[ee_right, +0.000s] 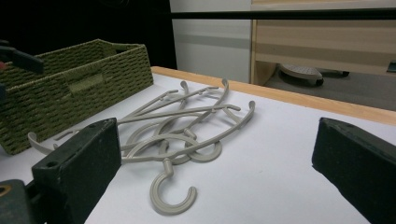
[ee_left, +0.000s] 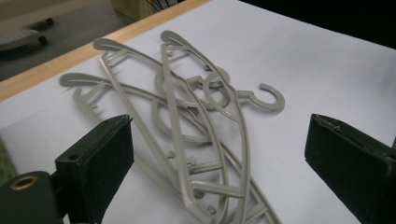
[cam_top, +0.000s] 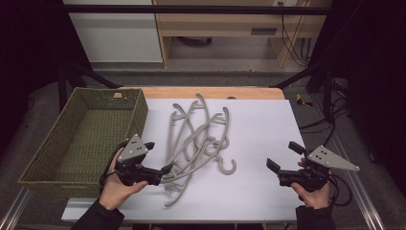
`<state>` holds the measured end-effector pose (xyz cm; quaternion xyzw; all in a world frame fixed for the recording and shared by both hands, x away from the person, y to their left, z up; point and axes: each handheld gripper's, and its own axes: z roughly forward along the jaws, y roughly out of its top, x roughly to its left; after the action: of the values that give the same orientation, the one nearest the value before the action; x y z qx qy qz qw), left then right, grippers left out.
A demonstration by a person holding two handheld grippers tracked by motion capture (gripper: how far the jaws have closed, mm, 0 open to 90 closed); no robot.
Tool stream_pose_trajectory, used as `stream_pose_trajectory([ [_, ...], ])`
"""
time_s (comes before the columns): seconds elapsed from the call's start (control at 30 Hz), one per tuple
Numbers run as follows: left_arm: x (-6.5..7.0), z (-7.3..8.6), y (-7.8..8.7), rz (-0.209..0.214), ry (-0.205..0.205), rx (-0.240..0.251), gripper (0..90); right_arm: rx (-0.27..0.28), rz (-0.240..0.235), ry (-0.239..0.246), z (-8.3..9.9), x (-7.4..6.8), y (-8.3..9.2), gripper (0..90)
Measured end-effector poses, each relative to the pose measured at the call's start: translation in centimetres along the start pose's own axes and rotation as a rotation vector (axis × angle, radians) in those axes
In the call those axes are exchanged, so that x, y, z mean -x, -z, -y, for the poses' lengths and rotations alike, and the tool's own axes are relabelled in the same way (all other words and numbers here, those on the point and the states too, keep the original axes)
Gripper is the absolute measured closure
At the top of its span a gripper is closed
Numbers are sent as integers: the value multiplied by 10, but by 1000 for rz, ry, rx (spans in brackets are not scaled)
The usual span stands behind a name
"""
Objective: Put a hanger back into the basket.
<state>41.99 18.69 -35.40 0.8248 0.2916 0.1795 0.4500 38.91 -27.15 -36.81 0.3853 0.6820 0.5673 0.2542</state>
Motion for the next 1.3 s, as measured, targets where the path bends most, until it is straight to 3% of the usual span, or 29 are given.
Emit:
stream_pose_trajectory([
  [0.2,14,-16,-29,18,-62,-92,79,7,0,-1,-1,1,2,17],
  [0.5,28,-30,-64,60,-120,-206,113,12,1,-2,-1,1,3,17],
  [0.63,34,-29,-80,62,-158,-261,137,10,1,-5,-1,1,2,17],
  [0.83,40,-28,-100,77,-181,-309,189,9,-3,-8,-1,1,2,17],
  [1.07,45,-23,-126,80,-219,-399,293,5,-3,-5,0,1,1,17],
  [1.23,42,-18,-140,79,-199,-444,394,6,-5,-7,0,1,1,17],
  [1.3,41,-17,-145,72,-210,-468,422,3,-7,-7,0,2,1,17],
])
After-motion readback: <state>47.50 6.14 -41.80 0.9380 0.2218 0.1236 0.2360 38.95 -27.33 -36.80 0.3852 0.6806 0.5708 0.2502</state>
